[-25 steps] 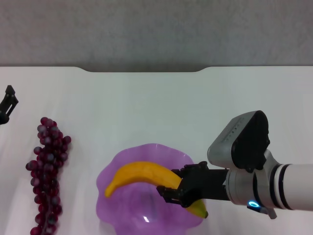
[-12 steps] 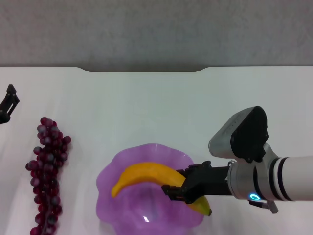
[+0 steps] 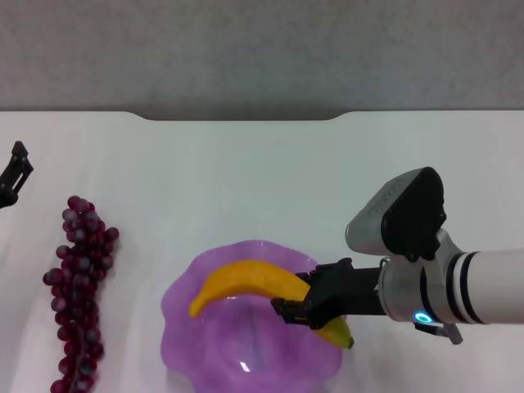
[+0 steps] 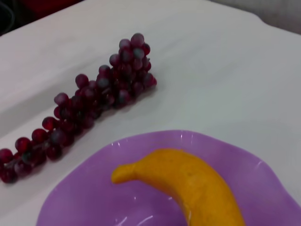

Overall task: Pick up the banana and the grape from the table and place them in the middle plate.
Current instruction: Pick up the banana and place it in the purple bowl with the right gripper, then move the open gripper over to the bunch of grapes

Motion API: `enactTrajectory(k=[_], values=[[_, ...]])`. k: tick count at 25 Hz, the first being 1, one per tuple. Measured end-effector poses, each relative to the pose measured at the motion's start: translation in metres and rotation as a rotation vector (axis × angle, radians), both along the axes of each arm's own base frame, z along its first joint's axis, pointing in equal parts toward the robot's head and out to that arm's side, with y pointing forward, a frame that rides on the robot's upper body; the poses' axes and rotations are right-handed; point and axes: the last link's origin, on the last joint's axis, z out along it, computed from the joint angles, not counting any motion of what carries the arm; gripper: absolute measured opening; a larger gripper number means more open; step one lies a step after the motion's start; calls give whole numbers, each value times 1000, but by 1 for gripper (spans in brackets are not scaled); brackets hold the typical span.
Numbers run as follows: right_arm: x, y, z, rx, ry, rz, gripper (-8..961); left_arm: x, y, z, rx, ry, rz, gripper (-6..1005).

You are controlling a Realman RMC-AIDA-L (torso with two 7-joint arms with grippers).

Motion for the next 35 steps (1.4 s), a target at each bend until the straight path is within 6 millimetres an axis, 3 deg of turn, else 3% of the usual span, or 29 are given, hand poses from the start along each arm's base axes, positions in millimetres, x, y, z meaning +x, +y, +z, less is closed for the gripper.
enactTrajectory(k=[12, 20, 30, 35], values=[[-7, 0, -9, -68, -50, 67, 554, 0, -1, -1, -5, 1, -2, 854], [-11, 6, -3, -41, -35, 68, 668, 0, -3, -1, -3, 4, -8, 783], [-13, 26, 17, 32, -11, 54, 689, -1, -3, 0, 4, 1, -5, 783], [-13, 43, 44, 108, -22, 58, 637, -1, -3, 0, 4, 1, -4, 783]])
